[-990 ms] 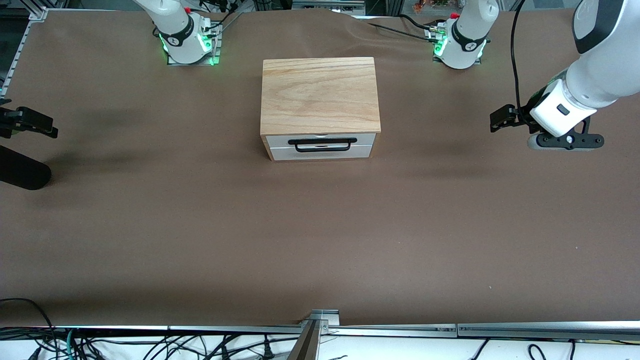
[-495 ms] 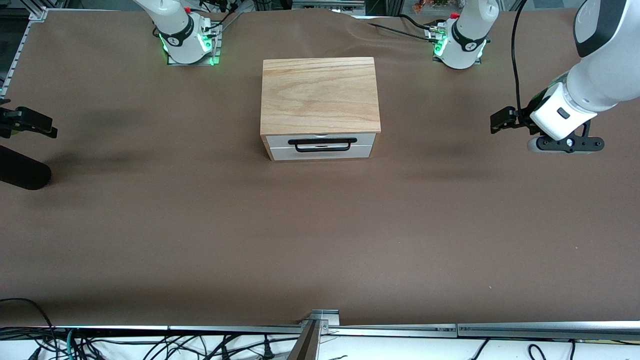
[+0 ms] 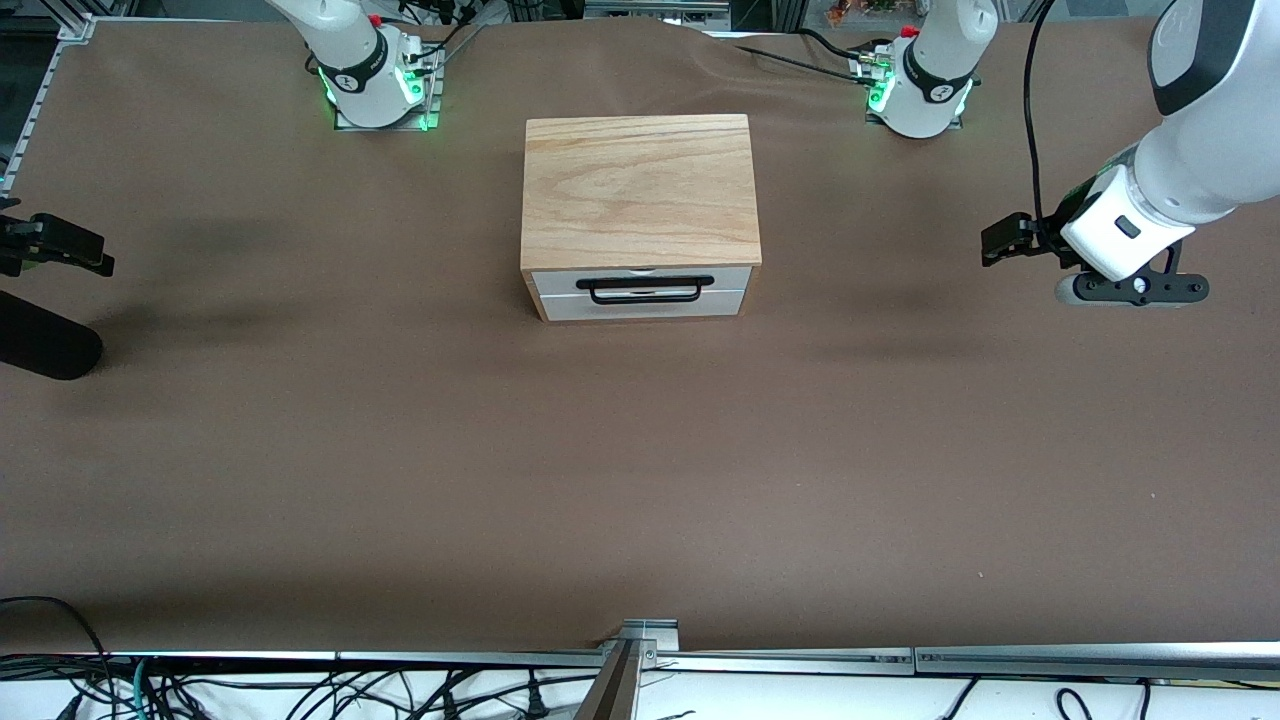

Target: Pull top drawer with both arms simultaneously

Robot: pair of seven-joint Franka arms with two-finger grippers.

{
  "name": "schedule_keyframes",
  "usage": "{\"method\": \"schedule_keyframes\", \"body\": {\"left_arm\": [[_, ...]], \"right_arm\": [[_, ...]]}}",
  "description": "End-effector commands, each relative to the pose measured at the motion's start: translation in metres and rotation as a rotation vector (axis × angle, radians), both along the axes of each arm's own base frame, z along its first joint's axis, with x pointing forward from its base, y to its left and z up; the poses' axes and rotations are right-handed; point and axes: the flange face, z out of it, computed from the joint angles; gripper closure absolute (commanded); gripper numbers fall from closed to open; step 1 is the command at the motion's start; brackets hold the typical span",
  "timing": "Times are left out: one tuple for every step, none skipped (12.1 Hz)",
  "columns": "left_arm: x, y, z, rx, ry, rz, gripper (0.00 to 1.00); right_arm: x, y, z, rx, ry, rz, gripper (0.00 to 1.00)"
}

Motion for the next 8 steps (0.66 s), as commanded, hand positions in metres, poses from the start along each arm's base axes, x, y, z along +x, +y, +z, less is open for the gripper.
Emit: {"method": "schedule_keyframes", "body": {"left_arm": [[0.003, 0.003, 0.004, 0.018, 0.016, -0.009, 0.0], [0.003, 0.004, 0.004, 0.018, 0.018, -0.008, 0.0], [0.003, 0.007, 0.004, 0.02, 0.019, -0.003, 0.0], [0.003, 0.007, 0.004, 0.02, 0.019, -0.003, 0.0], [0.003, 0.007, 0.004, 0.018, 0.019, -0.003, 0.0], [0.003, 0.008, 0.004, 0.018, 0.019, -0.001, 0.0], [0.003, 0.008, 0.005, 0.011, 0.017, 0.003, 0.0], [0.009, 0.009, 0.009, 0.009, 0.005, 0.009, 0.0]], "right_arm": [[-0.001, -0.001, 0.006, -0.012, -0.01, 0.001, 0.0], [-0.001, -0.001, 0.006, -0.012, -0.01, 0.0, 0.0], [-0.001, -0.001, 0.006, -0.015, -0.008, 0.0, 0.0], [-0.001, -0.002, 0.006, -0.014, -0.009, -0.003, 0.0], [-0.001, -0.002, 0.006, -0.012, -0.009, -0.003, 0.0], [0.0, 0.0, 0.003, -0.009, -0.003, -0.003, 0.0], [0.007, 0.003, -0.013, -0.014, 0.028, 0.004, 0.0], [0.008, 0.005, -0.017, -0.008, 0.037, 0.001, 0.0]]}}
